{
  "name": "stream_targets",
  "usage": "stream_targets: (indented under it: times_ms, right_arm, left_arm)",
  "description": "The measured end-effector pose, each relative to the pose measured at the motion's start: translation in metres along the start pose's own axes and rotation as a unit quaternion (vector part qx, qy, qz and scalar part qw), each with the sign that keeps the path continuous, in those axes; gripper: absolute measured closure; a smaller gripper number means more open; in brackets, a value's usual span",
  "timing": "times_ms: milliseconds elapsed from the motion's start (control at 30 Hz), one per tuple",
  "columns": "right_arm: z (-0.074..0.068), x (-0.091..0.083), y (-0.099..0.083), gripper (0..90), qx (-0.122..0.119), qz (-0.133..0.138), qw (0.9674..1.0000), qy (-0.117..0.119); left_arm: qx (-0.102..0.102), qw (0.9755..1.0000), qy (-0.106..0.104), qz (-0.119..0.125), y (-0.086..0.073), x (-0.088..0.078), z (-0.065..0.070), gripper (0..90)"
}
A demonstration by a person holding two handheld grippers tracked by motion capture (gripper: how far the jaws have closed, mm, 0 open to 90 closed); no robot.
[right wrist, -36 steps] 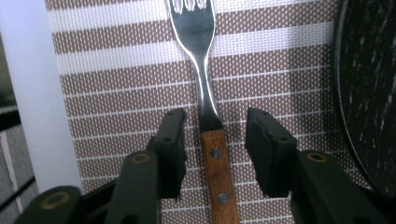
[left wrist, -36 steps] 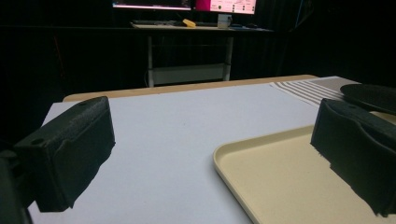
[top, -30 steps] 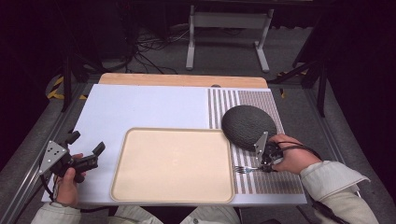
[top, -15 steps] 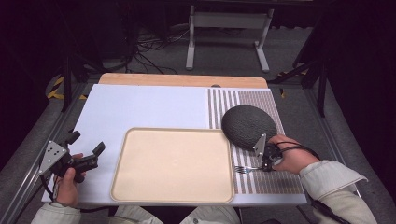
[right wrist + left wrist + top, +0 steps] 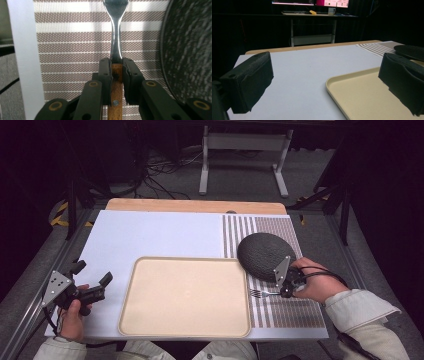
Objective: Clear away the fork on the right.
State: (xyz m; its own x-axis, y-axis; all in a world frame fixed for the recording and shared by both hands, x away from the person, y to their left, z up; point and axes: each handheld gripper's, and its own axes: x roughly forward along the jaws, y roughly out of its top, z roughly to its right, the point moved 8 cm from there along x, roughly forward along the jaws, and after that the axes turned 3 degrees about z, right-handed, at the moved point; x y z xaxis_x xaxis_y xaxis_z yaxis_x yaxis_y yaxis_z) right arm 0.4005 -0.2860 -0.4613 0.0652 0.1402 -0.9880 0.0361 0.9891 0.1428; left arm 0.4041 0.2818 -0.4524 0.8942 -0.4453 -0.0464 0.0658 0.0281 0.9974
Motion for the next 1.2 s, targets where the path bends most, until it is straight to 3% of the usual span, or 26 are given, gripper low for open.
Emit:
stream_targets:
  times_ms: [467, 667, 967, 1100, 1200]
  right_arm:
    - [0.008, -0.029, 0.016, 78.2, 0.016, 0.035, 0.9988, -0.030]
    - [0.010, -0.040, 0.029, 78.2, 0.034, 0.060, 0.9969, -0.038]
    - [0.011, -0.048, 0.056, 78.2, 0.072, 0.098, 0.9913, -0.051]
    - [0.013, -0.051, 0.072, 78.1, 0.094, 0.128, 0.9858, -0.056]
    - [0.014, -0.052, 0.079, 78.2, 0.097, 0.132, 0.9849, -0.058]
  left_arm:
    - [0.000, 1.0000, -0.001, 0.000, 0.000, 0.000, 0.001, 0.3]
    - [-0.001, 1.0000, 0.000, 0.000, 0.000, -0.001, -0.001, 0.3]
    - [-0.002, 1.0000, -0.002, -0.001, -0.001, 0.000, 0.001, 0.3]
    - [0.001, 1.0000, -0.005, -0.004, -0.001, 0.000, 0.002, 0.3]
    - [-0.001, 1.0000, -0.005, -0.005, -0.001, 0.000, 0.003, 0.3]
